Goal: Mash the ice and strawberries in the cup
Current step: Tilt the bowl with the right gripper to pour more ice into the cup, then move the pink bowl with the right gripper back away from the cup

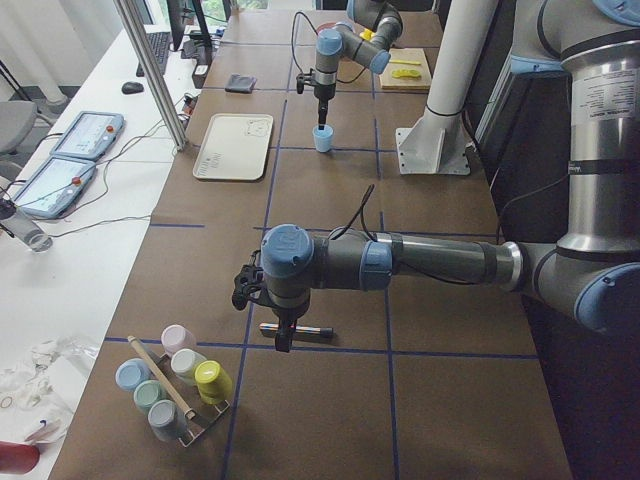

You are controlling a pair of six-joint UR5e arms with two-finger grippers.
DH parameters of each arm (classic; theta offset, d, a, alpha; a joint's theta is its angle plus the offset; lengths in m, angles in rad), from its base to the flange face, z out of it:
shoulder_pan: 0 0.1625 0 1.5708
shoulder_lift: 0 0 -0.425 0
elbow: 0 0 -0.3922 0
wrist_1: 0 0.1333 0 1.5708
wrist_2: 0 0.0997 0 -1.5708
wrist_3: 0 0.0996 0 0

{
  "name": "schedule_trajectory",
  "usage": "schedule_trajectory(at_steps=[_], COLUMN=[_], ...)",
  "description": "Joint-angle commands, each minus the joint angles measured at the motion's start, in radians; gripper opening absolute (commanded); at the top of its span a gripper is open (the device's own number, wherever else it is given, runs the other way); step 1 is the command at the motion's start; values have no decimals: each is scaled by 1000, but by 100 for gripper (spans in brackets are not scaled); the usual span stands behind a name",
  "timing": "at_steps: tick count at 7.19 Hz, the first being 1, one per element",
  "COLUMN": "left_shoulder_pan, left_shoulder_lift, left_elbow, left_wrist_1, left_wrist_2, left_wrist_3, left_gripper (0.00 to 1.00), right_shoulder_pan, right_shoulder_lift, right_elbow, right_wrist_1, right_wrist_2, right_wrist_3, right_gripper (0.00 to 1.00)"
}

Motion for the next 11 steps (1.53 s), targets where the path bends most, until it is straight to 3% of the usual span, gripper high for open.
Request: schedule_trajectory(at_steps=[1, 3, 5, 8, 9, 11], left_shoulder_pan=[0, 0, 0, 0, 0, 0], left_shoulder_lift=[0, 4, 3, 6, 6, 6], left_elbow=[-7, -21, -28, -37, -36, -37], left_wrist_1=[-12, -16, -15, -13, -13, -13], left_wrist_2=[3, 6, 6, 2, 2, 2], left_wrist_3=[1, 6, 0, 0, 0, 0], left_gripper=[100, 100, 100, 100, 100, 100], right_shoulder_pan=[107, 287, 514, 861, 885, 883], right_shoulder_lift=[-116, -352, -615, -903, -981, -1006], right_elbow=[148, 333, 414, 403, 400, 339], right_wrist_1=[-8, -9, 3, 2, 2, 5], right_wrist_2=[23, 152, 304, 527, 533, 529], right_wrist_3=[-46, -301, -650, -1096, -1151, -1153], right_gripper=[100, 100, 100, 100, 100, 99])
